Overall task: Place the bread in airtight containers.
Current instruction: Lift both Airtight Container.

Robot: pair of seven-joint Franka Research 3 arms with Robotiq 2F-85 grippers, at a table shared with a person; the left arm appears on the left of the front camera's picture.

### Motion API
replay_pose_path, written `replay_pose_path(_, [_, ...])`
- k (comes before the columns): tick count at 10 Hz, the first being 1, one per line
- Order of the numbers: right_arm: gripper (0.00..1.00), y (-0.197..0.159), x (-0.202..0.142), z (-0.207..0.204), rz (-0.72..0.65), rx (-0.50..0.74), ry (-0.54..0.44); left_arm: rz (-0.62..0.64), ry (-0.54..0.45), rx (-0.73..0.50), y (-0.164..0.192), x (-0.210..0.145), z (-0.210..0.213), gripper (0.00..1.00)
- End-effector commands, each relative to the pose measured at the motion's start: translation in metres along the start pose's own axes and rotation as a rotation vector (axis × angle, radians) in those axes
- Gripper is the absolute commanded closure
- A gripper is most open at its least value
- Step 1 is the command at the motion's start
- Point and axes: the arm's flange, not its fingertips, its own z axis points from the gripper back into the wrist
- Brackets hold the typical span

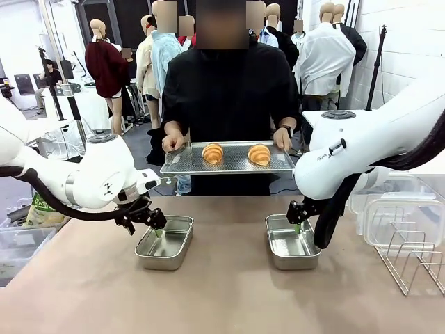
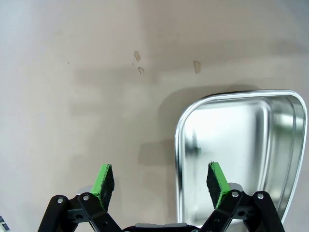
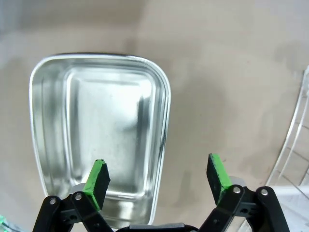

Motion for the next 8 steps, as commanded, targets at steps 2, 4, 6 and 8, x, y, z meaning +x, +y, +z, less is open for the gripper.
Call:
replay_pose_path(2, [0.00,0.008,0.013,-0.012,-0.056,0.014,0.119,0.040,0.028,0.032,-0.005,0.003,0.005,0.00])
replay_pose_path(4, [0.00,0.005,0.017,-0.021,-0.071,-0.006,0.129,0.056,0.048,0.037,-0.003,0.002,0.003,0.00])
replay_pose_path(6, [0.00,0.000,0.018,-0.022,-0.076,-0.020,0.137,0.070,0.071,0.029,-0.004,0.002,0.002,0.00])
replay_pose_path(8, [0.18,-0.001,0.015,-0.021,-0.045,-0.013,0.130,0.058,0.077,0.037,-0.005,0.001,0.002,0.23])
